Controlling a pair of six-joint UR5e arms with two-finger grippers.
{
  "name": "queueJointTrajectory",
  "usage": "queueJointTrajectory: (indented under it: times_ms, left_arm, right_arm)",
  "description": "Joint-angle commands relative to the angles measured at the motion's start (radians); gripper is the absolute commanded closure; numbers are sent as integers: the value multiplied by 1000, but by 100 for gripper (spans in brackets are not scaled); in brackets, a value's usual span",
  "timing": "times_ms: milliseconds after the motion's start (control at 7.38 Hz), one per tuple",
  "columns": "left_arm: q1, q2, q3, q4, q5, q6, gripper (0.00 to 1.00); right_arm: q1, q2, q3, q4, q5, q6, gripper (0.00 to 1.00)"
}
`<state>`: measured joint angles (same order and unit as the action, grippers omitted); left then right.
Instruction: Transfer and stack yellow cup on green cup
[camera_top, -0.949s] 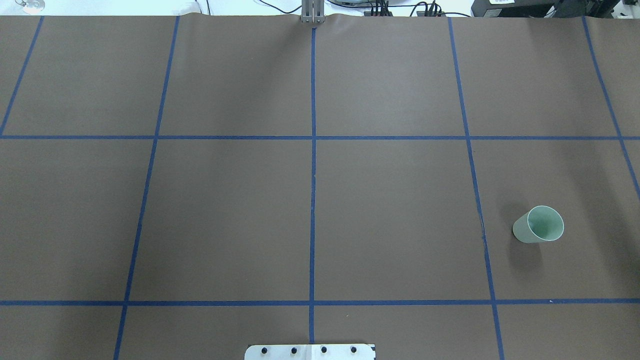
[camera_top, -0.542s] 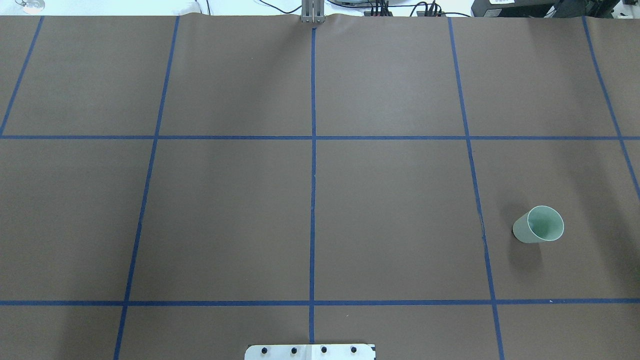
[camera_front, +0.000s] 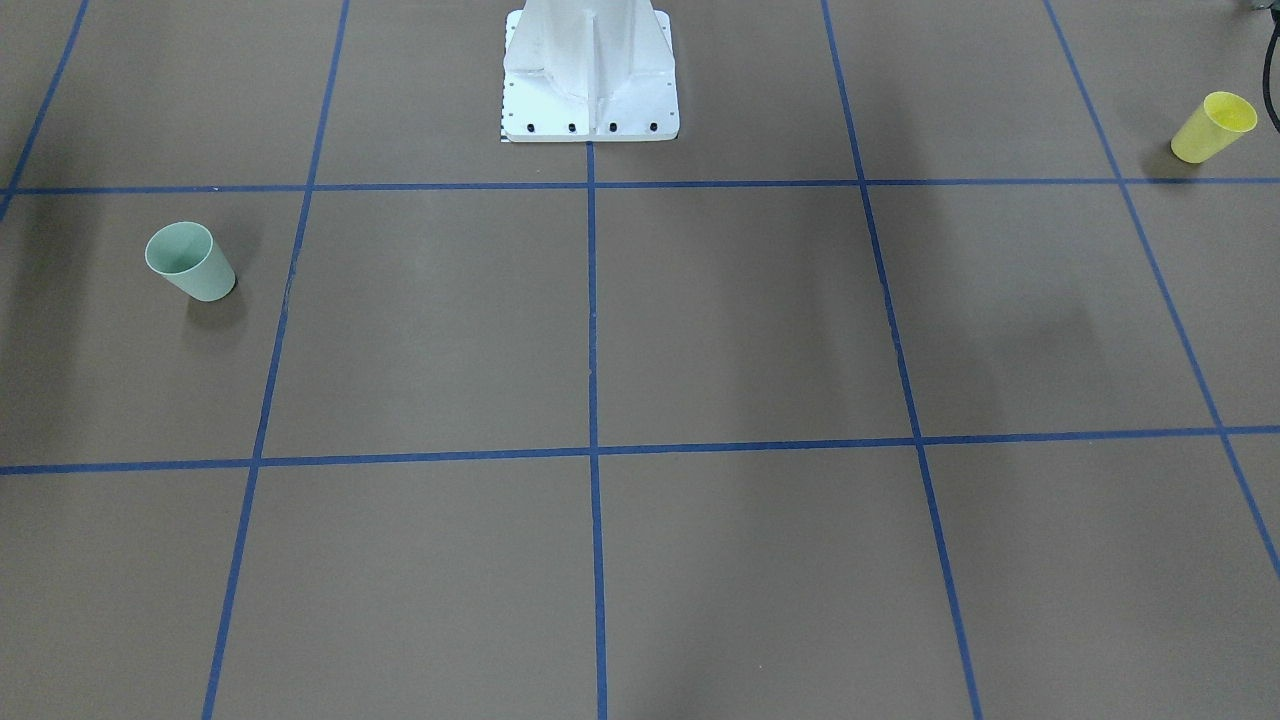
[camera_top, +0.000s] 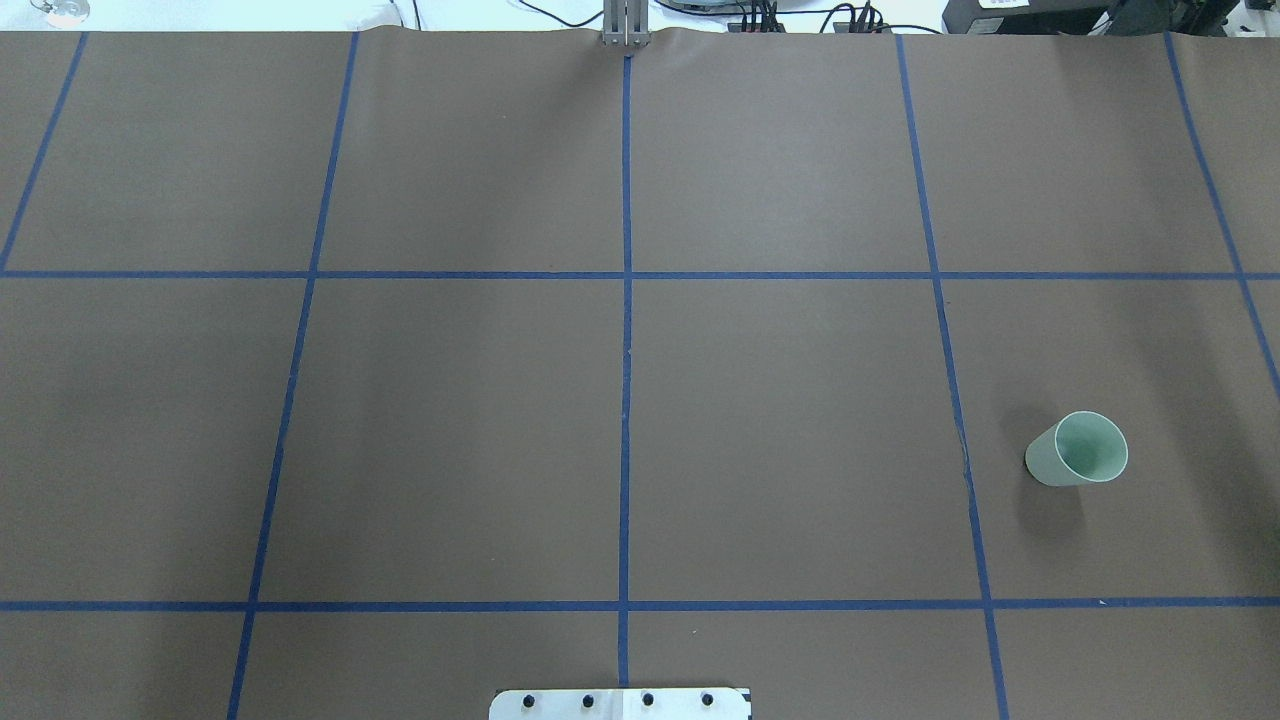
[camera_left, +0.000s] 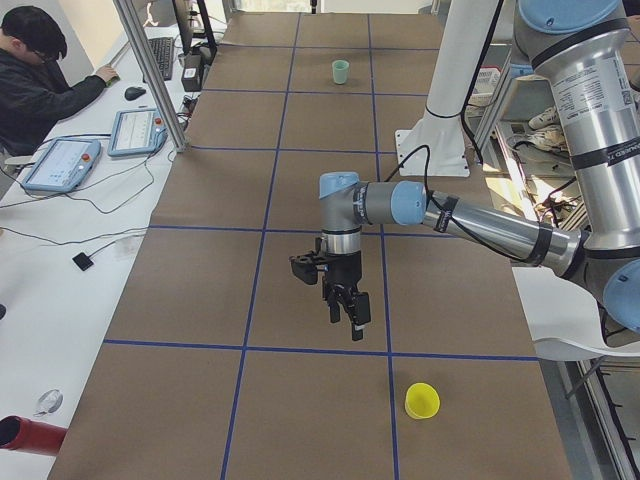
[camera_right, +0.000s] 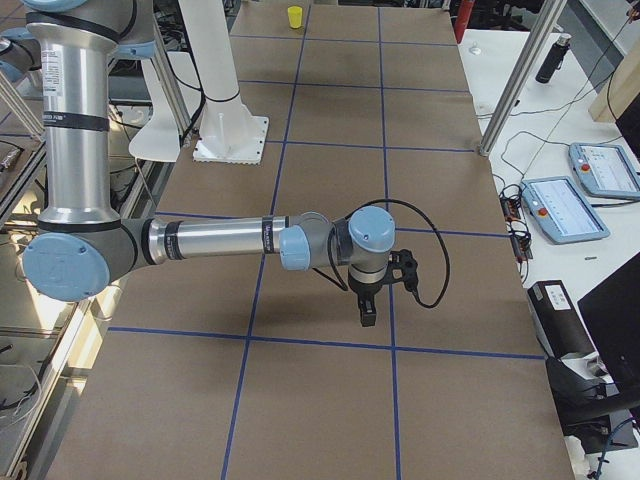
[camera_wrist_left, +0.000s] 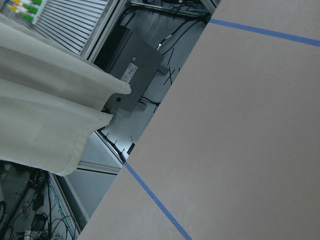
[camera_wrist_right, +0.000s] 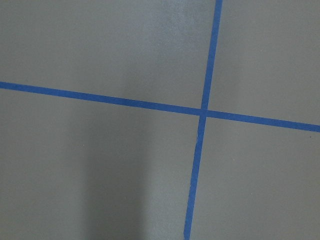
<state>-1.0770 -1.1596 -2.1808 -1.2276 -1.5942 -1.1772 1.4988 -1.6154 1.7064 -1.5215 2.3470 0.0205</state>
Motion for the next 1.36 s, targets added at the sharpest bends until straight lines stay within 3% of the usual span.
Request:
queueJointTrajectory:
  times_ms: [0,407,949,1220]
  left_arm:
    - [244,20,1,124,17,-413,0]
    - [431,11,21,247,-19,-859,0]
    - [563,-139,307,247,-85,-1234,0]
    - [568,-146,378,247,-85,-1327,0]
  right_arm:
    - [-3,-8,4,-2,2,1,0]
    - [-18,-6,4,1,2,-1,0]
    - [-41,-5,2,-5,-9,3,0]
    - [-52,-3,2,-3,-12,3,0]
